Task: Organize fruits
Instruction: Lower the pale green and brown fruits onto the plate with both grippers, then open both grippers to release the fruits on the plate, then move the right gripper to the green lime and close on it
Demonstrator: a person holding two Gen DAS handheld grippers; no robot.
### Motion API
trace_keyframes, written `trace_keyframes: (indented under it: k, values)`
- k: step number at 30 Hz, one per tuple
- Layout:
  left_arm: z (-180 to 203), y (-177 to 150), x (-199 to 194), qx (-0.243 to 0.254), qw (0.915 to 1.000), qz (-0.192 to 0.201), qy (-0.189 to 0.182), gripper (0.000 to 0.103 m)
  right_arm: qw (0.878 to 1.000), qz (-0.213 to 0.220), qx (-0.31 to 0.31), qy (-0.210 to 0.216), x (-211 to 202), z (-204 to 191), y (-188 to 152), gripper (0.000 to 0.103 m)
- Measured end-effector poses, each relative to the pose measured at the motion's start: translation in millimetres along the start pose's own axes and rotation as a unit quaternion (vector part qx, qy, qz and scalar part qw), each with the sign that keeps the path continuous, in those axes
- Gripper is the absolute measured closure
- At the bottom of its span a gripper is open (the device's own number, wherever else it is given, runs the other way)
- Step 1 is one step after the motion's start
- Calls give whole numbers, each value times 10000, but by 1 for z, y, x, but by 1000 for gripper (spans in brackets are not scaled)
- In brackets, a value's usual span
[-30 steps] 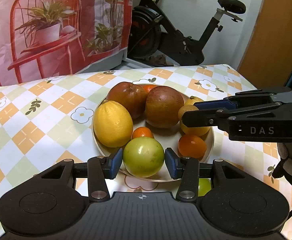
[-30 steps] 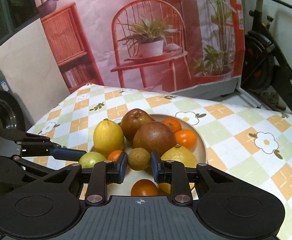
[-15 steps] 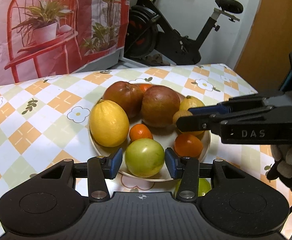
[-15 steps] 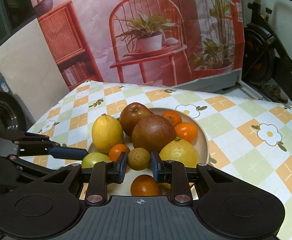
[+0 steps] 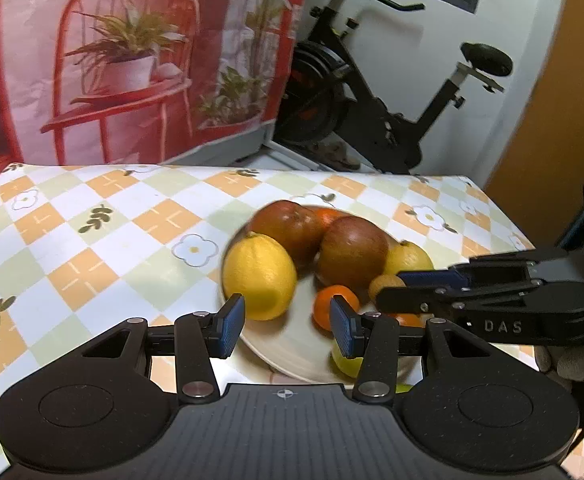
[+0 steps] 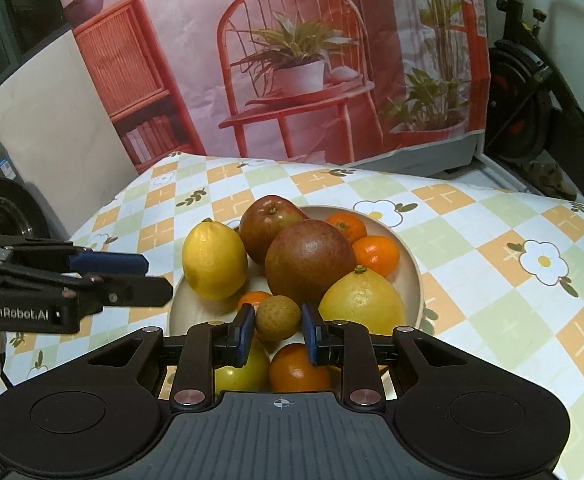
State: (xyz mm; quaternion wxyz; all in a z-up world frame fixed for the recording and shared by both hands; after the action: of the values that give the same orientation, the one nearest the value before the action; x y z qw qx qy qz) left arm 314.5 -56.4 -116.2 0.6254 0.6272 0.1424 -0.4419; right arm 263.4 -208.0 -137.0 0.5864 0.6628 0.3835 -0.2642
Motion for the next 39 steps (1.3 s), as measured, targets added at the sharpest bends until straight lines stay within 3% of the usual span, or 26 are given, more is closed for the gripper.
trace_keyframes:
  k: [8,16,27,29,31,33,39]
  values:
    - [-11,4,-7,-205,9995,144,214,54,10000,-65,10,-36,6,-3,2,76]
    - [-11,3,-14,-224,9992,217,252,54,9998,174,8,-97,-10,-2,4,73]
    - [-17,-6,-45,-274,9969,358,645,53,9958,525,724,-172,-51,10,-16,71]
    - [-16,-8,-51,-255,9960,400,757,50,9955,520,780,-151,-54,9,-20,71]
    - [-14,-11,-58,-319,9947,481,849,33,9941,577,905,-141,-58,9,-21,71]
    - [-12,-12,-64,-349,9936,583,907,28,9931,618,996,-87,-62,7,-22,71]
    - [1,-17,-77,-373,9938,658,810,28,9972,393,637,-76,-66,-14,-26,69]
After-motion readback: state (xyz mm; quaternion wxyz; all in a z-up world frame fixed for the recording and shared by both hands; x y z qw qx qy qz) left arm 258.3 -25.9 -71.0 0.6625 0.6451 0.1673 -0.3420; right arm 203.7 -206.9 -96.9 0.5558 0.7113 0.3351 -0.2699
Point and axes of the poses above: each gripper's, at about its wrist camera, not at the fingertips, and x roughly the way its jaws point, z to its right, y to its top, the point moved 8 cm from there along x, roughly the way its jaws point, and after that the axes turned 4 degrees about -z, right-handed, at the moved point
